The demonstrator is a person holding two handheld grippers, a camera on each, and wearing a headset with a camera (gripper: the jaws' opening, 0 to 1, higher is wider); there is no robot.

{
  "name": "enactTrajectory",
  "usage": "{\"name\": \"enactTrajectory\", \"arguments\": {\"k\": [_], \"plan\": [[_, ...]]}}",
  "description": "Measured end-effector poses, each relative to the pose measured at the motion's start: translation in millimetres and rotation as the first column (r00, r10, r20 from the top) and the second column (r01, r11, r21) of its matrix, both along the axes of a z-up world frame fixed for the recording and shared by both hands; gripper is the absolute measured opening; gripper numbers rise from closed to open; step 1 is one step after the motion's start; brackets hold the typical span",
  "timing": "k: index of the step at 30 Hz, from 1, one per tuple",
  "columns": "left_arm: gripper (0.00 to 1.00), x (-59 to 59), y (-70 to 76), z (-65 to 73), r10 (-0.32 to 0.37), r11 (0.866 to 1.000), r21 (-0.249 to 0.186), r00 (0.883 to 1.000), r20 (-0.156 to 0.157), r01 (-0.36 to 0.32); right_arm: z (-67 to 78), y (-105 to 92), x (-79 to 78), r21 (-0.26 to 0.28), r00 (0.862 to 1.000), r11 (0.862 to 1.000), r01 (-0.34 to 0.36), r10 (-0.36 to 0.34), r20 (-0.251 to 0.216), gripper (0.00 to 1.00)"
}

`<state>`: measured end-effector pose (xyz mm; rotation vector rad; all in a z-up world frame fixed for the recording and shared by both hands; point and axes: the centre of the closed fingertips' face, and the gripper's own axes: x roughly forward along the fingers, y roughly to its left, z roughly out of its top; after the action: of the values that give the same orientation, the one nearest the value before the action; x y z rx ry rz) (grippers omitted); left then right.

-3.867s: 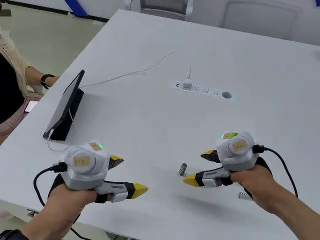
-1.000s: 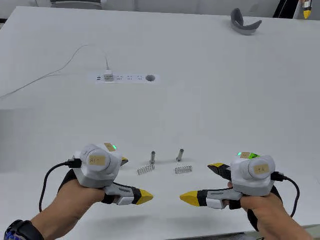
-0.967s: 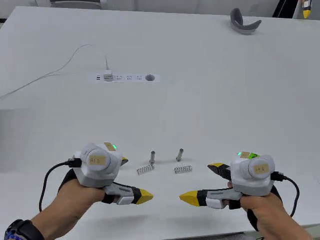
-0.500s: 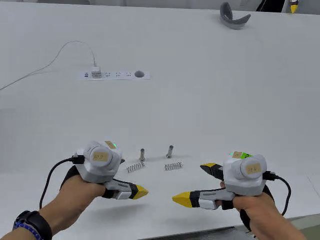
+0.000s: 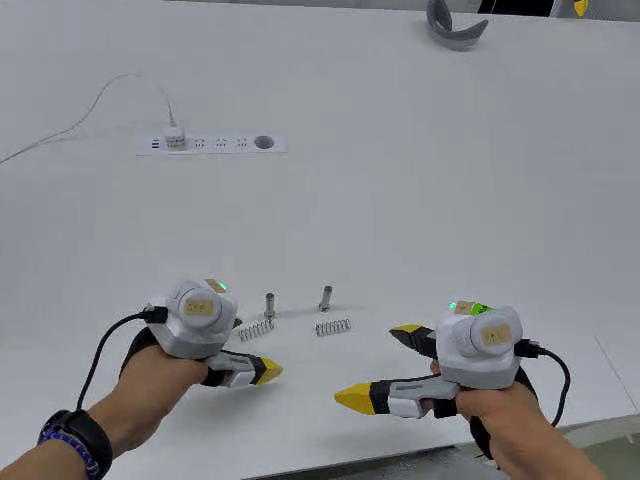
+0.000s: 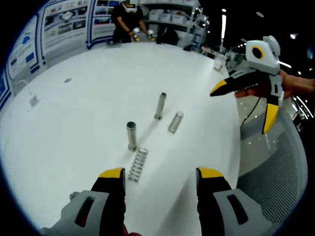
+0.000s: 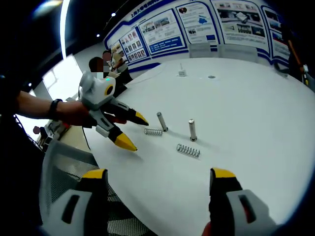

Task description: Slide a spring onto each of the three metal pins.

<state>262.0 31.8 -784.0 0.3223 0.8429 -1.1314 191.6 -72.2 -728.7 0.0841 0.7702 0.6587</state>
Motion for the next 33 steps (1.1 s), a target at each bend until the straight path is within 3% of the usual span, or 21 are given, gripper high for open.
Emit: {"name": "enactTrajectory", "arguments": {"k": [16,21,22,26,33], "plan": [[0.29,18.5,3.2,-19.6,0.102,0.994,0.037,0.995,0.024,-0.103,-3.4,0.2,-3.3,0.007,1.000,1.000,0.002,-0.002,-0.013,0.86],[0.16,25.8,6.2,-19.7,0.127,0.990,0.056,0.990,0.062,-0.131,-3.9,-0.6,-3.0,0.011,1.000,1.000,0.009,-0.009,-0.015,0.85],[0.13,27.5,6.5,-20.0,0.119,0.990,0.066,0.990,0.082,-0.124,-4.0,-0.5,-3.0,0.011,1.000,1.000,0.009,-0.009,-0.015,0.85],[0.11,25.9,7.0,-20.5,0.112,0.988,0.095,0.990,0.092,-0.120,-4.2,0.5,-2.5,0.016,1.000,1.000,0.009,-0.008,-0.015,0.85],[0.10,14.0,8.5,-19.7,0.118,0.989,0.077,0.991,0.055,-0.122,-4.1,2.9,-2.1,0.018,1.000,1.000,0.001,-0.001,-0.015,0.85]]}}
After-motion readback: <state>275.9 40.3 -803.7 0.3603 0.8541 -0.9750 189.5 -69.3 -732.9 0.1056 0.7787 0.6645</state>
